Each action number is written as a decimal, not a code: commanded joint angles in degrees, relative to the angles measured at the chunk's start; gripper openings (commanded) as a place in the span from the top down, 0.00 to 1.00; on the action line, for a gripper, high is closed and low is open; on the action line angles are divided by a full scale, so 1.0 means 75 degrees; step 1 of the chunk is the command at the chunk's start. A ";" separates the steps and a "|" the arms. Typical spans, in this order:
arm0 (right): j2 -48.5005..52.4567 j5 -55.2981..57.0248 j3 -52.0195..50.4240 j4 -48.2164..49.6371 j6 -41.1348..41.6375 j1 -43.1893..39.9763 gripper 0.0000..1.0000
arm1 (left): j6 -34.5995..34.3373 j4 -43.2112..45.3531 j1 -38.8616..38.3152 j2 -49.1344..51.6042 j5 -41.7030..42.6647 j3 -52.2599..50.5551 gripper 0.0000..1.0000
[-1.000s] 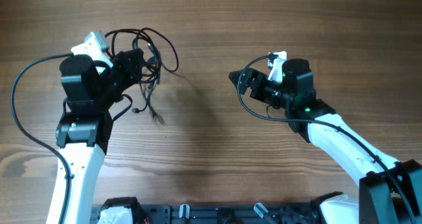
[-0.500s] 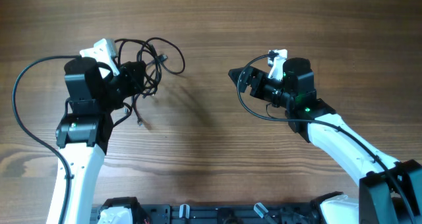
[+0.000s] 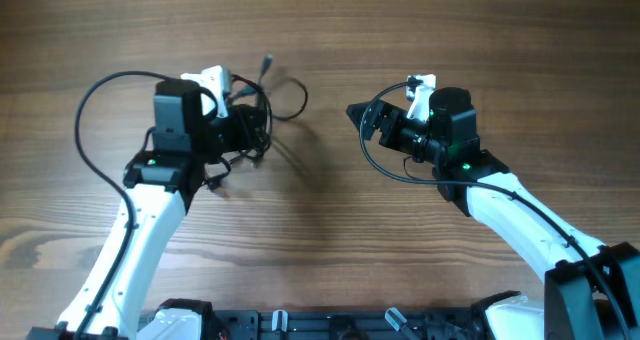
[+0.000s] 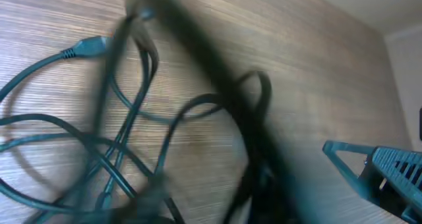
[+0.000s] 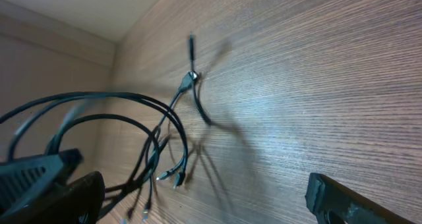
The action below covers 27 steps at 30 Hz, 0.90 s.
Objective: Untangle cables
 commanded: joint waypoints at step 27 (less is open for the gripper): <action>0.0090 -0.0055 -0.0020 0.0073 -0.0026 -0.0032 0.00 | 0.0102 0.0831 -0.0137 0.0175 -0.0446 0.0070 0.00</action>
